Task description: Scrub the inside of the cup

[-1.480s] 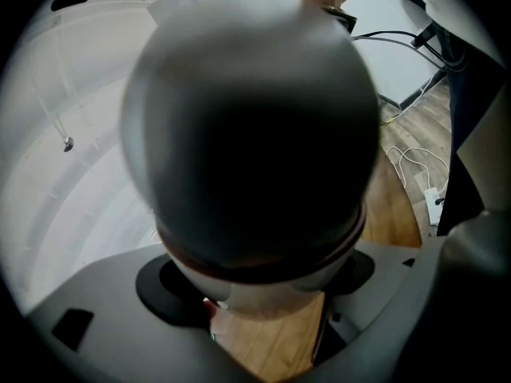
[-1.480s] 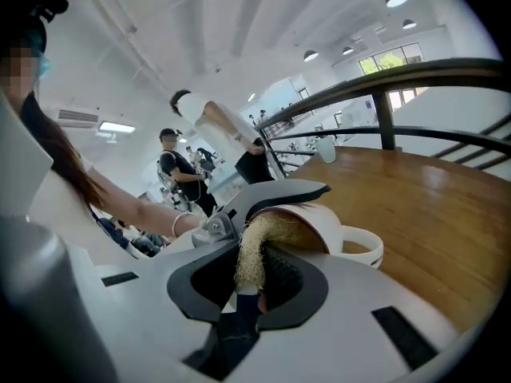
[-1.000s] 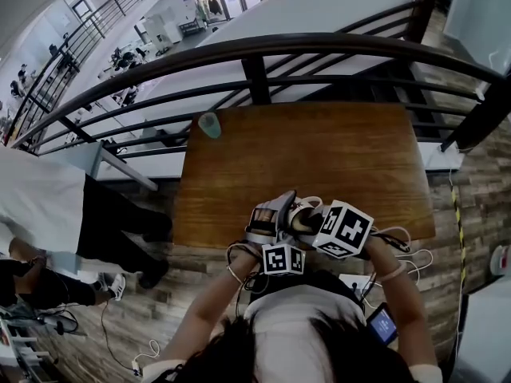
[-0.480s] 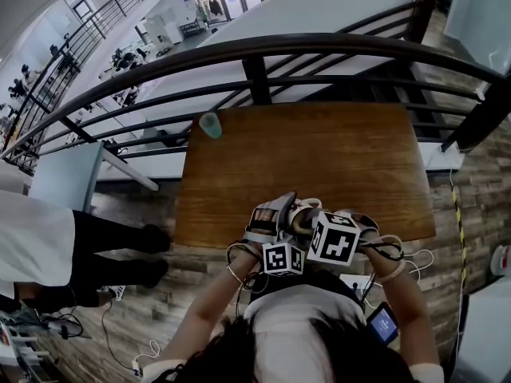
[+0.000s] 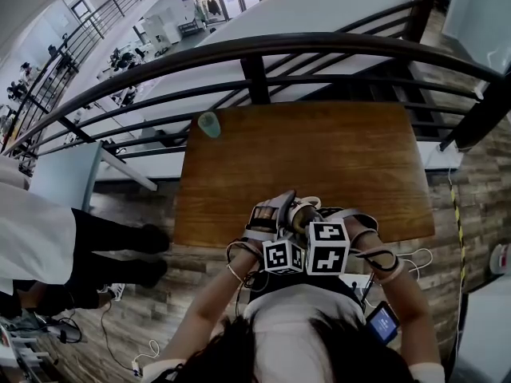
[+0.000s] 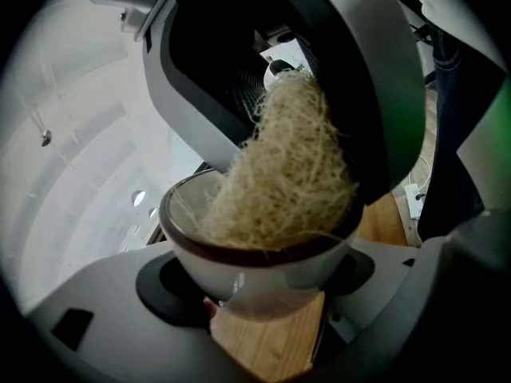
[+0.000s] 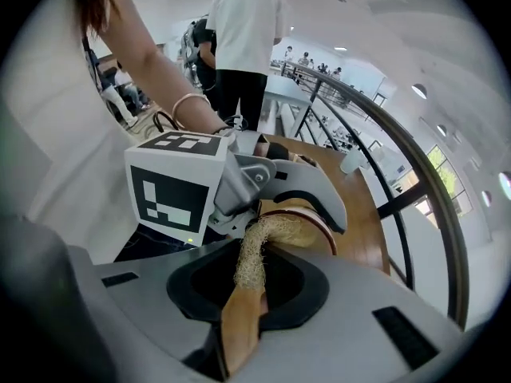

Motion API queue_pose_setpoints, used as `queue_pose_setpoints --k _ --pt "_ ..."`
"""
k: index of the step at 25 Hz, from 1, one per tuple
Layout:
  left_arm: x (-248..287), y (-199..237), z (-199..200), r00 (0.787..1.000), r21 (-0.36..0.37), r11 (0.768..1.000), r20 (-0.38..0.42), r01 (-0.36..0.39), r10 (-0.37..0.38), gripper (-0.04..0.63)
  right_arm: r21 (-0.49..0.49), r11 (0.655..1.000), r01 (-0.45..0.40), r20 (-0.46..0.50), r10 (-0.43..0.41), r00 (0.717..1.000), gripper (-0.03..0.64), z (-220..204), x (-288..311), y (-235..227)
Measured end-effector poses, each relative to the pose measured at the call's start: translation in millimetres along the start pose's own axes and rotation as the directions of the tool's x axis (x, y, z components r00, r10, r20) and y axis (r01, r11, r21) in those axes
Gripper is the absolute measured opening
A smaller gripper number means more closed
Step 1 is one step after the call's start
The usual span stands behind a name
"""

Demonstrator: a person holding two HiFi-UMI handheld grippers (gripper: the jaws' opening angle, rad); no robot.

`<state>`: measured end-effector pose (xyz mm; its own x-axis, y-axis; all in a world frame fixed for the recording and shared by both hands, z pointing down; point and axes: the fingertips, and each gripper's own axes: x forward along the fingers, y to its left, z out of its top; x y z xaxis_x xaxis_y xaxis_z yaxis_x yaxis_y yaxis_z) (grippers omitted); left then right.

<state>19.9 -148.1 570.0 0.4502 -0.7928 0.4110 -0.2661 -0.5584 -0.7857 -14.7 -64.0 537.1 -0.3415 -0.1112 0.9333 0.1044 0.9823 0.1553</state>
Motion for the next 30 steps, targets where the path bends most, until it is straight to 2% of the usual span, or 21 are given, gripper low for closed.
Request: queue_pose_setpoints --k 5,13,20,22,26,30 --pt "4 2 1 1.000 0.003 1.000 -0.003 -0.005 0.005 0.403 -0.043 0.999 0.031 -0.039 -0.033 0.999 0.075 -5 3 -2" --pt "-1 7 2 1.000 0.034 0.999 0.009 -0.017 0.017 0.403 0.057 0.997 -0.048 0.042 0.045 0.998 0.075 1 -3 -1" --pt "-4 10 12 0.999 0.047 0.998 0.022 -0.040 0.039 0.403 0.197 0.969 -0.148 0.180 0.113 0.977 0.075 1 -11 -1" --pt "-4 11 13 0.998 0.061 0.997 0.028 -0.051 0.049 0.403 0.231 0.959 -0.163 0.222 0.111 0.969 0.075 2 -12 -4" --pt "-4 14 15 0.999 0.036 0.998 0.015 -0.052 0.052 0.403 0.293 0.937 -0.192 0.287 0.105 0.952 0.077 -2 -13 -9" --pt "-5 15 13 0.998 0.024 0.998 0.014 -0.061 0.061 0.403 0.351 0.903 -0.248 0.372 0.109 0.922 0.077 4 -14 -12"
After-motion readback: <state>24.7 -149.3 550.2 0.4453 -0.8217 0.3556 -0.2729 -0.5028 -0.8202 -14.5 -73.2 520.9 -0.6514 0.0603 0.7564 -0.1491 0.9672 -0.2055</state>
